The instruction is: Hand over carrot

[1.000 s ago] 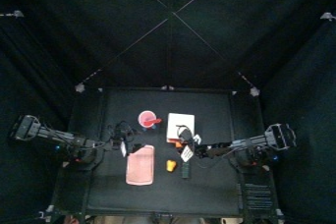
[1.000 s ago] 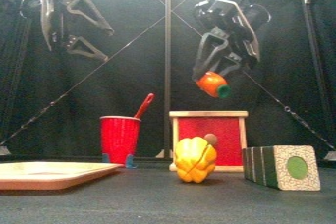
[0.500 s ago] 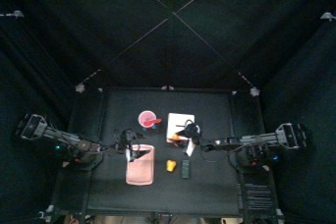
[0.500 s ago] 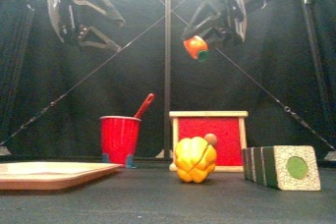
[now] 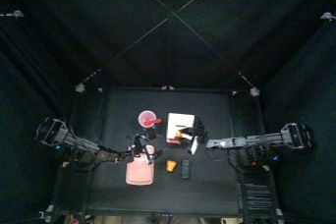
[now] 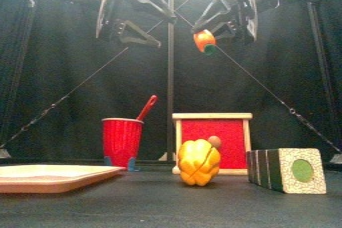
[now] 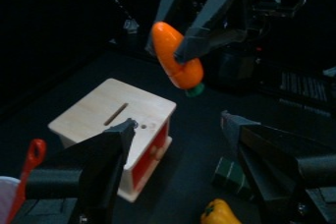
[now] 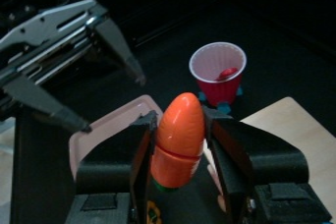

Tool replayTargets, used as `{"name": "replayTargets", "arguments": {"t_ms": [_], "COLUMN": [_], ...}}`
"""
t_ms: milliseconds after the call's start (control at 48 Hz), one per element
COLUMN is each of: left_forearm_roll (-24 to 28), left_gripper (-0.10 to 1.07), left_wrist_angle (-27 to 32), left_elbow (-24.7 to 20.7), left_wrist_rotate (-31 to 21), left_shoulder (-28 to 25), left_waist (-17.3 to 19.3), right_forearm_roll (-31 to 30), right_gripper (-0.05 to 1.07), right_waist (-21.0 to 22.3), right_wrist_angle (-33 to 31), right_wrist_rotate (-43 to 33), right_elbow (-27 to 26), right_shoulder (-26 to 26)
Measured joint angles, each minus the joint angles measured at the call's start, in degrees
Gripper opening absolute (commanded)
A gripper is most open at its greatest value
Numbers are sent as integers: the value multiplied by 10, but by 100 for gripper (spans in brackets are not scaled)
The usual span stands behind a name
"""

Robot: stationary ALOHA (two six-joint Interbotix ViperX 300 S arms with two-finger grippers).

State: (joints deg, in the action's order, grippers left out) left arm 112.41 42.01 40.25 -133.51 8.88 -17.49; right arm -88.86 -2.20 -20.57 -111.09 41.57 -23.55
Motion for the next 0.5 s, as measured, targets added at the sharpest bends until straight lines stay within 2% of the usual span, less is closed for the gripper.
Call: {"name": "replayTargets", "arguments": {"t_ms": [146, 229, 375, 500], "left_forearm_roll": [3, 4, 4, 4], "left_gripper": [102, 102, 102, 102], "left_wrist_angle": [35, 67, 159, 201], "left_elbow": [-35, -49, -68, -79], "left_wrist_rotate": [-46, -48, -51, -51], "left_shoulder": [-49, -76, -123, -143], "left_waist": [-1, 0, 0, -1], "right_forearm_roll": [-40, -64, -98, -113], "right_gripper": [65, 65, 65, 65], "right_waist": [-6, -13, -20, -26], "right_wrist_angle": [-35, -57, -73, -75], "right_wrist_rotate": [-46, -74, -108, -122], "right_elbow": [2, 2, 1, -4], "right_shoulder": [-2, 1, 13, 23]}}
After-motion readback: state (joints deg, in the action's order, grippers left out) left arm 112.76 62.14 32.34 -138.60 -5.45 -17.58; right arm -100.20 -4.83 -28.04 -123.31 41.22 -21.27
